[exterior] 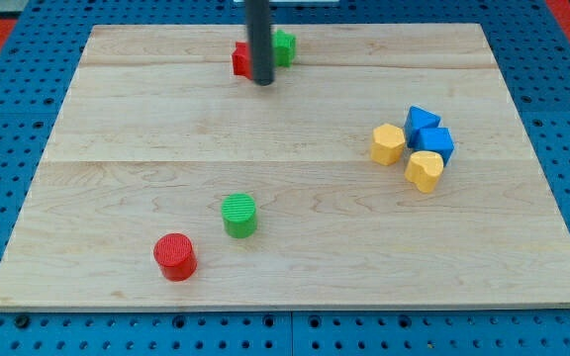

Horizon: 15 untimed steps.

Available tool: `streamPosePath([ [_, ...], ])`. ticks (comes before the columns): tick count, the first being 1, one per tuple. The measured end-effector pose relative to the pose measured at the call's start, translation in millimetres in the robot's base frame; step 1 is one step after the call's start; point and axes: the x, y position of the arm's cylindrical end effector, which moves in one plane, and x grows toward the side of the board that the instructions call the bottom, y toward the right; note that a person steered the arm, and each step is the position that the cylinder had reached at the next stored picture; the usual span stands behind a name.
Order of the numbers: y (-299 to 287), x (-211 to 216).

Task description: Move the green circle below to the green star

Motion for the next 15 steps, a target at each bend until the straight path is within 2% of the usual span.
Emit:
streamPosePath([
  [1,8,-22],
  [2,6,4],
  [5,32,240],
  [6,15,269],
  [8,-78,216],
  [9,-114,232],
  [10,-141,218],
  [13,-24,173],
  [14,-54,139],
  [15,-55,174],
])
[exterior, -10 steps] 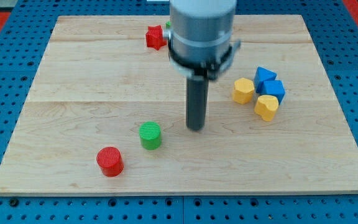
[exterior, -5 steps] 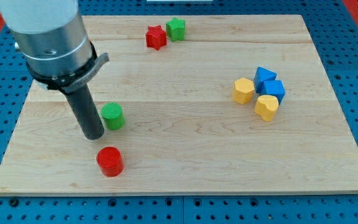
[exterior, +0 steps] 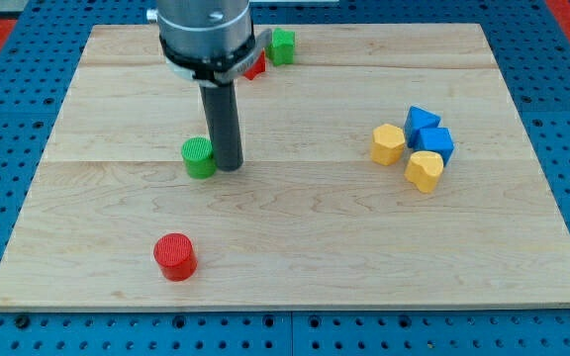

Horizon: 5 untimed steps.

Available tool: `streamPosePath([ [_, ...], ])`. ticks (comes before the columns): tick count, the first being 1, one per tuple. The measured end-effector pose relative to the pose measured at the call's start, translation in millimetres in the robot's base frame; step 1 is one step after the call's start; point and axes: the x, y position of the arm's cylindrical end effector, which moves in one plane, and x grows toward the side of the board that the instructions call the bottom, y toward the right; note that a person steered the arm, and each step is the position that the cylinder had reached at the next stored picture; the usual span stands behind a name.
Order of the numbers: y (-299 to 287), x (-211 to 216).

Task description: Move the green circle below to the green star

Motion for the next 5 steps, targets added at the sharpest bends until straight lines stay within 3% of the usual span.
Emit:
streamPosePath([
  [1,-14,23],
  [2,-65,-6],
  [5,-70,-66],
])
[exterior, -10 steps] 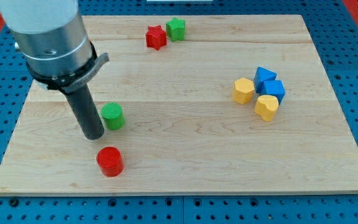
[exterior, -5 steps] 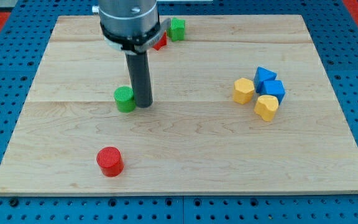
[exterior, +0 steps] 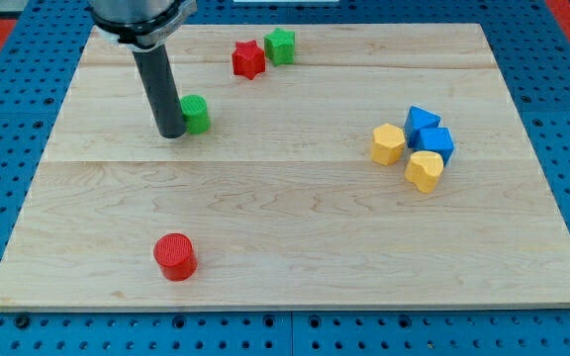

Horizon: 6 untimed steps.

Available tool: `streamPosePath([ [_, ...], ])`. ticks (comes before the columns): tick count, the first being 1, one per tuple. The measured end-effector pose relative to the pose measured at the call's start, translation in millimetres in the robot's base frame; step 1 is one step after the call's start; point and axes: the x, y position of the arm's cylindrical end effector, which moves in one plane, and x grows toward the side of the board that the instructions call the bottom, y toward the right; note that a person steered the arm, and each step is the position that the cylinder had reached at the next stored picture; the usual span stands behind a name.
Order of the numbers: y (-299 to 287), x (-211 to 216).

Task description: Move the green circle below to the green star

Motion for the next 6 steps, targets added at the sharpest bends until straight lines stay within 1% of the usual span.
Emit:
streamPosePath([
  [2,8,-48],
  [3,51,-50],
  [4,74,-50],
  [5,88,-79],
  [6,99,-62],
])
